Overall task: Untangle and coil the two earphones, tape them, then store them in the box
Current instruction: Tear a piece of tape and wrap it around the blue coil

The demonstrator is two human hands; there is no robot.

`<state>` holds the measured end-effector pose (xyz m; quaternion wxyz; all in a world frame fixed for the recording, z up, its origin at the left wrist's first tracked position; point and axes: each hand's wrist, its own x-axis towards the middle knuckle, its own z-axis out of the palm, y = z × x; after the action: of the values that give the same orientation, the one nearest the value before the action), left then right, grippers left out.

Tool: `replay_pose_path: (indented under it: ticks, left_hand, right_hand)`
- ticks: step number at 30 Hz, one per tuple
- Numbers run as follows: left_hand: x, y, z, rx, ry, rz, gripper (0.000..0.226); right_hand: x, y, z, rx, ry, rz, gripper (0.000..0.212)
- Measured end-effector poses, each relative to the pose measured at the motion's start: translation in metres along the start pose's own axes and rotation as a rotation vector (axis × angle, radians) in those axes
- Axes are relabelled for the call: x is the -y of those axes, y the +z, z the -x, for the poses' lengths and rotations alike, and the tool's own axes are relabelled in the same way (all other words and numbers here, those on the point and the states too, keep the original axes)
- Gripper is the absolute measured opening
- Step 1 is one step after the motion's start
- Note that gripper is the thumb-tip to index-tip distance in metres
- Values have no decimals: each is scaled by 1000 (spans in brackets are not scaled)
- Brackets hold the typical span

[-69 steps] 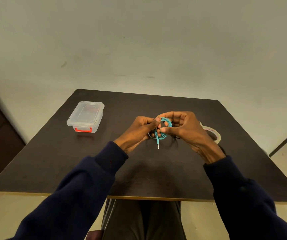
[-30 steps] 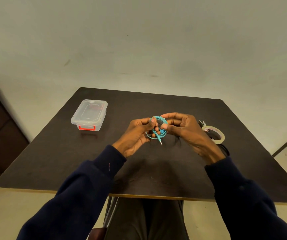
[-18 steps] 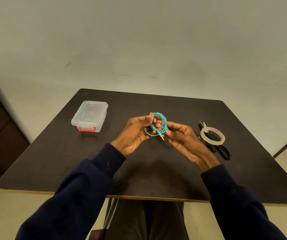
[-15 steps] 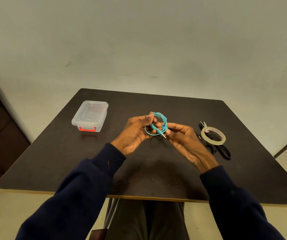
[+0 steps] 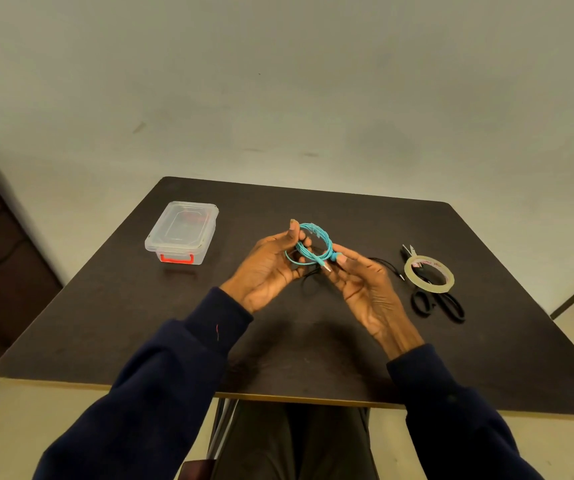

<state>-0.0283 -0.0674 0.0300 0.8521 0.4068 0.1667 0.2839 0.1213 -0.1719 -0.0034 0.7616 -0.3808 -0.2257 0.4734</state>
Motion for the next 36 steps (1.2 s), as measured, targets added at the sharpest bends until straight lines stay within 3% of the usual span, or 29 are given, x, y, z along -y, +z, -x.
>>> replay_pose_path:
  ticks: [5,17,22,25,27,30,36]
  left_hand:
    - [5,5,1,-44,-48,139,31]
    - [5,6,-7,-133,-77,-90,25]
    - [5,7,-8,-96,-22,-190,28]
    - [6,8,-9,-77,-16,-238,30]
    - [5,9,-8,-70,-28,-256,34]
    - [5,8,-9,-79,-33,-275,30]
    - [3,2,-10,-96,-39,-340,24]
  right_hand:
    - [-8,2,4,4,-8,-16,36]
    - [-4,7,6,-20,-24,-68,28]
    - [2,10,6,5,-49,-26,17]
    - [4,13,5,-25,-78,129,51]
    - [6,13,5,-64,-90,203,59]
    - [9,11,5,-83,-75,248,44]
    - [14,9,5,-54,-51,391,34]
